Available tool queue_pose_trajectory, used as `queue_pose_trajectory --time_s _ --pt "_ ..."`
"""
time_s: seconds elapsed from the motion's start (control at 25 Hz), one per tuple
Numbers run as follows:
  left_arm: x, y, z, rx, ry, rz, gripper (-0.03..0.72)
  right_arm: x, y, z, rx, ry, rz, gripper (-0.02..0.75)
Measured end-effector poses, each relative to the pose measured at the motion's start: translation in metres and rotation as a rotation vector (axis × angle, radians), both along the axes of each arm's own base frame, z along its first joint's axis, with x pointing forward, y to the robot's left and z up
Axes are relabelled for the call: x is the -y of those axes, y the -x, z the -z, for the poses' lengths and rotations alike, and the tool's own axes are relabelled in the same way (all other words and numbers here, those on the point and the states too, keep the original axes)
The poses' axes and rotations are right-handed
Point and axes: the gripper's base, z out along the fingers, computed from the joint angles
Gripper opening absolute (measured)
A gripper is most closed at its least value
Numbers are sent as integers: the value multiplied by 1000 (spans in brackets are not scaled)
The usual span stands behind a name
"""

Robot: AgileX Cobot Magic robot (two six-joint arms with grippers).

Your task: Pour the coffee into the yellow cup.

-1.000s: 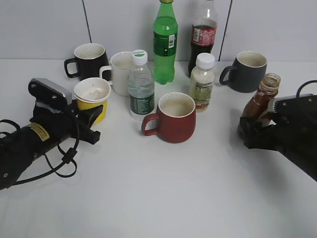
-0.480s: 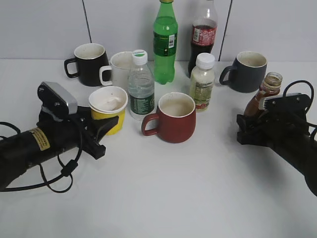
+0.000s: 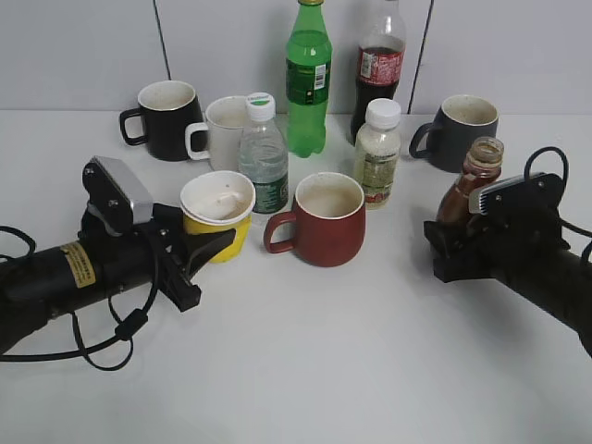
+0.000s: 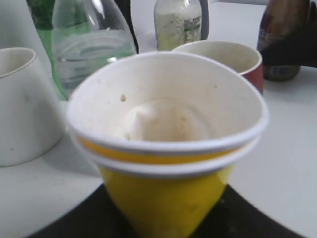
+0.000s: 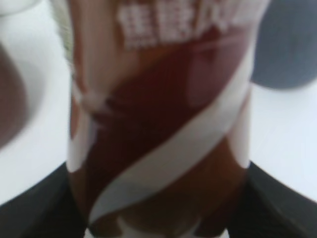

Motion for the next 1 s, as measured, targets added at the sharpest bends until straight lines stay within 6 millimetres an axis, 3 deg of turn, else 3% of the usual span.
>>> queue_pose_trajectory --time_s 0.36,0.6,1.0 --pt "11 -21 -14 27 76 30 278 -15 -2 -62 228 68 -138 510" --pt "26 -21 -20 42 97 108 278 -33 -4 -75 291 140 -227 510" --pt "57 -3 -24 55 99 235 278 -74 -7 -83 365 350 -400 510"
